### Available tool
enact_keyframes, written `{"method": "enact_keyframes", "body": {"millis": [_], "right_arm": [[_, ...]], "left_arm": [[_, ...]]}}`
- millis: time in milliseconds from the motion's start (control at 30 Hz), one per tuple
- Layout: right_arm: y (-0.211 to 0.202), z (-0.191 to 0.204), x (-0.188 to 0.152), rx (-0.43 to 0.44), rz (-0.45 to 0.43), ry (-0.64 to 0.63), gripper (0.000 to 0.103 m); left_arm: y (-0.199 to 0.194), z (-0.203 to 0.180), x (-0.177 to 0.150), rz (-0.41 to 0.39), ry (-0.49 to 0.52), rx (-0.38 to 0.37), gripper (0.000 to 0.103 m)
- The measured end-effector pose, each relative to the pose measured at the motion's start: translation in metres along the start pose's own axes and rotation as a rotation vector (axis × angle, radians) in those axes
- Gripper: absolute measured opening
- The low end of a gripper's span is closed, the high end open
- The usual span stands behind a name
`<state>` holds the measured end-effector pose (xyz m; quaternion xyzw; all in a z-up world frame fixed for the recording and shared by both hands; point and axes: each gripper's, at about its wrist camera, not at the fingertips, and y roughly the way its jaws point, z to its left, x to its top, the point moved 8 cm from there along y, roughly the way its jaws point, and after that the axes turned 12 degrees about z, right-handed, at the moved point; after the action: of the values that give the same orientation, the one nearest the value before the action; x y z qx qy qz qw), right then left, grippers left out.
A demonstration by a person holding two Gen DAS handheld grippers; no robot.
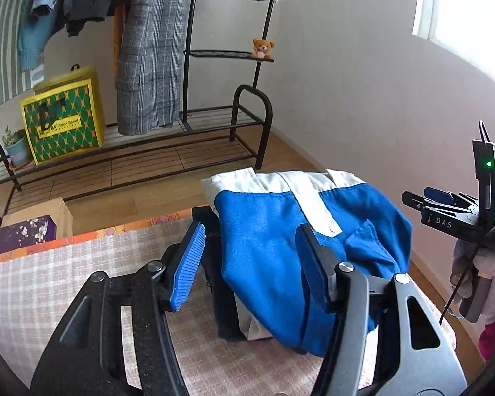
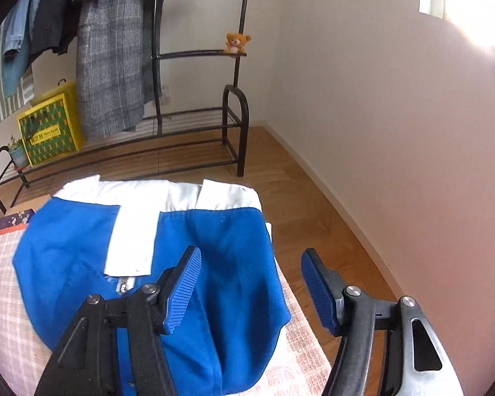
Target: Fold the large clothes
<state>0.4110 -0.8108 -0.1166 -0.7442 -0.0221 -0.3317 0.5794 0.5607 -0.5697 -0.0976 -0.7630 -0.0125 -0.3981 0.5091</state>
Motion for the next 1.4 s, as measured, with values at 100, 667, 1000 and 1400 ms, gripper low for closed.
{"method": "enact_keyframes", "body": {"millis": [100, 667, 1000, 1400], "right_arm": [[-0.050, 0.020, -0.007, -0.001, -0.058, -0.021, 0.065], [-0.346, 0.147, -0.134, 0.042, -0.324, -0.191, 0.077], [-0.417, 0.163, -0.222, 0.109, -0.368, -0.163, 0.092], [-0.436, 0.162, -0.265, 0.096, -0.392, -0.093, 0.103]], "left_arm": [[-0.054, -0.005, -0.009, -0.052, 0.022, -0.006, 0.059], [-0.368, -0.009, -0.146, -0.257, 0.096, 0.023, 0.071], [-0.453, 0.006, -0.234, -0.292, 0.077, 0.079, 0.088], [-0.469, 0.010, -0.275, -0.300, 0.058, 0.140, 0.103]]}}
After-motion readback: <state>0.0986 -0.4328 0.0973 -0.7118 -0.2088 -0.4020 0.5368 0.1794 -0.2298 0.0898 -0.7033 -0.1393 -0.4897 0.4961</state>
